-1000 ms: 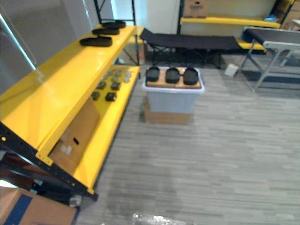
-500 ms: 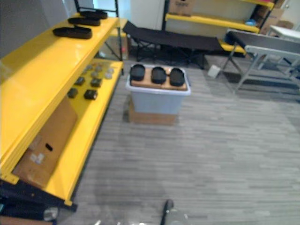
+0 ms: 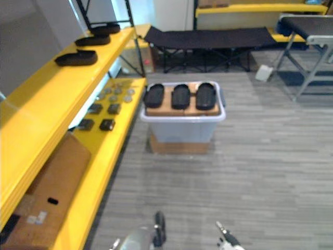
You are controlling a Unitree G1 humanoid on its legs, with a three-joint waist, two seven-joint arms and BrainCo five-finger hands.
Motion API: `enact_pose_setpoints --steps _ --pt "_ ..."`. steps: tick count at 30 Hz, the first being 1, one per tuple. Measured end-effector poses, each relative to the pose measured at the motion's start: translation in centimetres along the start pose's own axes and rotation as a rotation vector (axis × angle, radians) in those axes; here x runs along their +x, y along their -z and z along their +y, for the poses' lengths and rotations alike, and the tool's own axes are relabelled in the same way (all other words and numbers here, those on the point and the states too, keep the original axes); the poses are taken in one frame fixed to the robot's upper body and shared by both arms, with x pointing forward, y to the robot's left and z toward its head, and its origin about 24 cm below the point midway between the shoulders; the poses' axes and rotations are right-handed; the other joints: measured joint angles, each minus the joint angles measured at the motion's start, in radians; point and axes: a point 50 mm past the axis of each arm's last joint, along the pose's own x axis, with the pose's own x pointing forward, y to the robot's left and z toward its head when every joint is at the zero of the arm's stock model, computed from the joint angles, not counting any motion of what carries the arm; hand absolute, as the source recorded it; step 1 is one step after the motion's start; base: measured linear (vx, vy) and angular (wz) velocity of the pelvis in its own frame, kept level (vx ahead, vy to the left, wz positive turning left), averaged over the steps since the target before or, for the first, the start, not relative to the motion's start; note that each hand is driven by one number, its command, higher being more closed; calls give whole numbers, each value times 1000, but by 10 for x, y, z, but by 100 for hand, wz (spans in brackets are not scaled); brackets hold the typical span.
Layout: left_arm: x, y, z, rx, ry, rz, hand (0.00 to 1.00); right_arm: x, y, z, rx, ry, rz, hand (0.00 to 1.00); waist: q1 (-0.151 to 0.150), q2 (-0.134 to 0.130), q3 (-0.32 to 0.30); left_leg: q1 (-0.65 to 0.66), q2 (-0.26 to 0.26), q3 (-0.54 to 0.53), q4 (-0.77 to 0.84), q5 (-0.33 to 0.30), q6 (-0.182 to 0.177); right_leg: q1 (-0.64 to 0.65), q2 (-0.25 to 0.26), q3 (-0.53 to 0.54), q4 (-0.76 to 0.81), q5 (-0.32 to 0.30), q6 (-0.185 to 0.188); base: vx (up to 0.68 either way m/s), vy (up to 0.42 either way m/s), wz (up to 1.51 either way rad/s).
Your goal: Walk over and take plastic housings, then place them on the shelf
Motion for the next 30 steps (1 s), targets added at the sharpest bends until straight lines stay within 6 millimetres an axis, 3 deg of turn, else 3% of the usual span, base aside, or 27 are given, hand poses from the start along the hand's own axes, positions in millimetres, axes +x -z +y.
enact_pose_setpoints --steps 1,3,5,6,7,8,9,10,11,12,13,15,17,19,20,21,22,24,25,26,29,30 --pt "-1 -7 4 22 -13 -14 0 2 -5 9 -23 -26 -4 0 -1 -39 9 -5 -8 6 53 -27 40 -6 -15 19 52 -14 -33 485 152 -16" --pt "0 -19 2 69 -20 -38 0 3 -10 14 -40 -39 -12 0 -11 -57 28 1 -21 -2 82 -57 85 -52 -34 78 176 20 15 431 207 10" --pt "0 -23 3 78 -23 -56 0 4 -6 16 -52 -42 8 0 -12 -70 37 83 -46 2 3 -67 99 -169 -70 107 473 87 158 419 222 7" --pt "0 -23 4 81 -29 -64 0 4 -1 16 -86 -46 38 0 -15 -67 41 158 -63 2 -58 -67 99 -266 -110 102 691 148 262 393 181 3" --pt "-1 -24 4 81 -37 -78 0 3 1 14 -105 -43 31 0 -18 -63 44 213 -80 0 -97 -70 102 -325 -149 80 815 130 232 444 185 12" --pt "-1 -26 4 99 -49 -96 0 3 -6 9 -138 -37 15 0 -21 -60 47 281 -95 -1 -124 -84 102 -379 -190 31 848 51 197 356 123 18" --pt "-1 -30 1 103 -42 -112 0 3 -7 7 -139 -31 14 0 -23 -59 48 296 -96 -6 -123 -97 101 -393 -195 14 814 22 182 263 66 23" --pt "0 -33 -4 104 -30 -124 0 3 -7 5 -138 -25 12 0 -24 -55 50 310 -96 -14 -120 -109 100 -401 -193 -3 758 3 176 302 14 41" --pt "0 -45 -17 93 6 -153 0 3 -10 5 -137 -22 2 0 -33 -51 49 331 -95 -43 -116 -133 101 -426 -176 -21 552 -9 175 299 -9 47" --pt "0 -51 -23 99 22 -166 0 3 -11 6 -135 -23 -6 0 -38 -47 50 331 -95 -62 -112 -142 104 -439 -167 -21 464 -2 180 383 -47 74" --pt "0 -60 -33 122 45 -186 0 3 -15 6 -116 -27 -24 0 -49 -37 51 330 -88 -95 -89 -167 101 -463 -151 -7 322 34 176 273 -57 65" --pt "-1 -68 -51 111 90 -203 0 2 -20 6 -96 -29 -46 0 -67 -17 58 331 -75 -138 -26 -227 84 -476 -122 37 200 110 160 326 -106 78" --pt "-1 -63 -62 89 123 -196 0 2 -16 7 -93 -31 -40 0 -71 -15 39 342 -69 -170 37 -296 70 -476 -106 53 168 168 136 417 -210 55" --pt "-1 -59 -61 55 116 -187 0 1 -3 11 -80 -38 -13 0 -59 -29 4 347 -62 -194 88 -370 39 -458 -72 56 136 245 66 580 -349 28" --pt "-1 -55 -61 40 111 -176 0 1 -5 9 -77 -30 -16 0 -61 -18 2 348 -48 -202 105 -389 32 -456 -65 48 140 280 70 483 -286 26" --pt "1 -44 -62 13 111 -149 0 1 -8 4 -67 -11 -21 0 -61 13 -22 338 0 -197 159 -407 8 -453 -26 23 152 254 56 462 -253 29" --pt "1 -42 -65 -7 119 -149 0 0 -10 1 -65 1 -26 0 -62 36 -25 272 36 -192 302 -396 -12 -434 2 10 141 243 46 453 -231 23" --pt "1 -44 -64 -32 120 -161 0 0 -11 -2 -51 24 -28 0 -58 44 -15 181 87 -174 520 -357 -82 -346 26 -3 77 236 33 434 -209 11" --pt "1 -44 -65 -24 126 -161 0 -1 -8 -6 -41 42 -14 0 -58 44 -16 171 119 -133 547 -359 -80 -285 29 -3 45 231 26 476 -190 -3" --pt "1 -43 -65 -14 125 -159 0 -1 -7 -7 -39 53 -11 0 -57 46 -17 169 131 -114 532 -359 -79 -262 28 -2 33 230 25 419 -122 -18" --pt "0 -47 -62 37 126 -167 0 -1 -11 -10 22 95 -31 0 -57 31 -21 135 132 -28 239 -333 -75 -219 -15 14 -19 218 40 290 11 -23" --pt "1 -47 -62 46 126 -165 0 -3 -11 -17 41 131 -33 0 -60 32 -21 134 124 -26 85 -242 -65 -211 -30 15 -19 203 68 208 97 -9"
